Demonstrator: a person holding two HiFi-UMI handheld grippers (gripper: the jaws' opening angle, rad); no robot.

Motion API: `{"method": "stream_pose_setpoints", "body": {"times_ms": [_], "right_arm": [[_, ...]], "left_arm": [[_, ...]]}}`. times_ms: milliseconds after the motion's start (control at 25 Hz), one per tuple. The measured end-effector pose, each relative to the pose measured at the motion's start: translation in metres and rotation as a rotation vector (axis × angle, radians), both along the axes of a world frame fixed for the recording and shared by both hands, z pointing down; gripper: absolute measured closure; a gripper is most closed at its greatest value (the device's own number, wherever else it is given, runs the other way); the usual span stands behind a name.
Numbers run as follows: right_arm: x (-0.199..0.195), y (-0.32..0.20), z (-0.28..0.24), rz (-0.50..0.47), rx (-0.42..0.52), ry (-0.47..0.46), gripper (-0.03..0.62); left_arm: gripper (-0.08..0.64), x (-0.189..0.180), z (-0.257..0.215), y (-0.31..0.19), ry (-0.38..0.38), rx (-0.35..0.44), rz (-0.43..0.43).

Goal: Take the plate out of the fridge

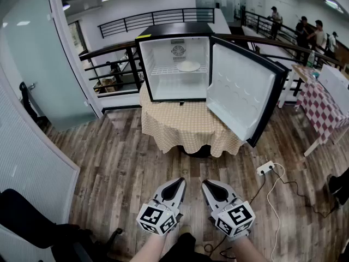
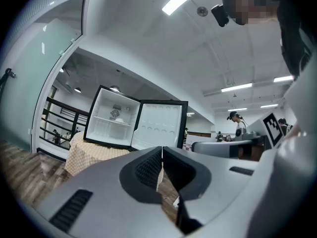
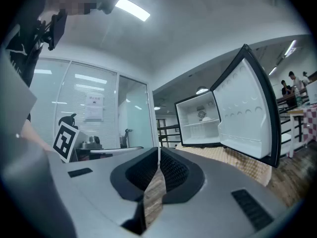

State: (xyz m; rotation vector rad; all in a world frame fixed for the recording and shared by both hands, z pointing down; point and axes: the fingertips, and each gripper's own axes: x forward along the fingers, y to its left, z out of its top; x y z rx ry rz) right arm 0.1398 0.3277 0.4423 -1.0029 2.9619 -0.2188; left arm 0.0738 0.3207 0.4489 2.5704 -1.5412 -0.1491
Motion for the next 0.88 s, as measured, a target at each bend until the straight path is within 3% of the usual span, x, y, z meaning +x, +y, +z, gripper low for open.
{"method": "stream_pose_setpoints", "body": {"times_ms": [240,880], "right_arm": [[-0.010,-0.025,0.001,0.013,-0.009,0.001,0.554],[-0.051,-0.115,0.008,0.066,-0.035,-0.004,0.552]], "left_arm": [[0.548,-0.013,0.002,-0.027,-0.004,-0.016,-0.037],[0.548,-0.048,0.007,-0.118,0.022,-0.024,-0.002]]}}
